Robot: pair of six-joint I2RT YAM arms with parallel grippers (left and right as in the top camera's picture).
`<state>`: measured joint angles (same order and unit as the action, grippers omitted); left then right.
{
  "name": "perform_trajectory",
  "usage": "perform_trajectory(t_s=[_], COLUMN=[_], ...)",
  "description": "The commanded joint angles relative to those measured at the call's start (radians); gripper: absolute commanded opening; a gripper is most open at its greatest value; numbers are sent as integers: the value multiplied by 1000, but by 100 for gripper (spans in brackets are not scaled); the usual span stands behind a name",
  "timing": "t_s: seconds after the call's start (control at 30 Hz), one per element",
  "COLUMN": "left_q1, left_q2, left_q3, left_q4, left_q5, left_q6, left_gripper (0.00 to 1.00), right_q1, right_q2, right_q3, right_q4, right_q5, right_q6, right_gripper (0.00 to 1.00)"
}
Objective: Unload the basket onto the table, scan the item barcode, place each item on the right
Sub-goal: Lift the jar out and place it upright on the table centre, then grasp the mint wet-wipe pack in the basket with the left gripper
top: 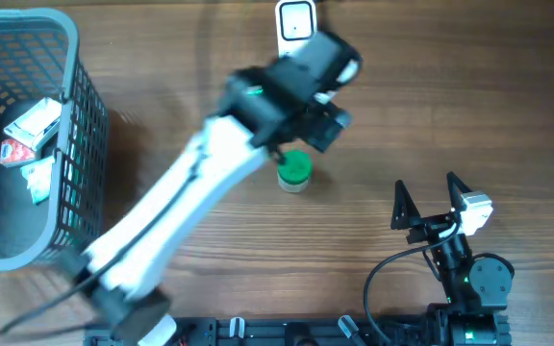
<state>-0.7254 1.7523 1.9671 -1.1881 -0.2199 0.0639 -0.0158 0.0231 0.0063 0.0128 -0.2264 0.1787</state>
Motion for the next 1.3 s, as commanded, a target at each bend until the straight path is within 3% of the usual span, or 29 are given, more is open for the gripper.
perform_trajectory(t_s=[0.0,0.03,0.07,0.2,0.23,0.4,0.7,1.07,1.1,1.13,1.2,1.27], left_q1=[227,374,474,861,1017,1234,1277,1277,1277,1277,1277,1277], left_q2=[-158,-199,-215,-210,-191,-114,155,227,227,227,227,224], left_q3=[19,19,19,6,-24,-137,-379,-529,-542,-557,-558,-558], left_q4=[-8,-26,-45,-154,-201,-193,29,237,239,235,204,192], left_q5=[-54,-55,-54,-46,-34,6,67,161,162,163,163,160], left_q6=[-367,-526,-600,-787,-884,-1016,-958,-970,-970,-969,-957,-957], left_gripper=[100,100,100,100,100,100,100,100,96,84,50,30], right_q1=[5,5,5,5,5,5,5,5,5,5,5,5], right_q2=[-2,-2,-2,-2,-2,-2,-2,-2,-2,-2,-2,-2], right_q3=[-1,-1,-1,-1,-1,-1,-1,-1,-1,-1,-1,-1], right_q4=[4,4,4,4,4,4,4,4,4,4,4,4], right_q5=[13,13,13,13,13,13,13,13,13,13,13,13], right_q6=[7,7,7,7,7,7,7,7,7,6,7,7], right_gripper=[100,100,100,100,100,100,100,100,100,100,100,99])
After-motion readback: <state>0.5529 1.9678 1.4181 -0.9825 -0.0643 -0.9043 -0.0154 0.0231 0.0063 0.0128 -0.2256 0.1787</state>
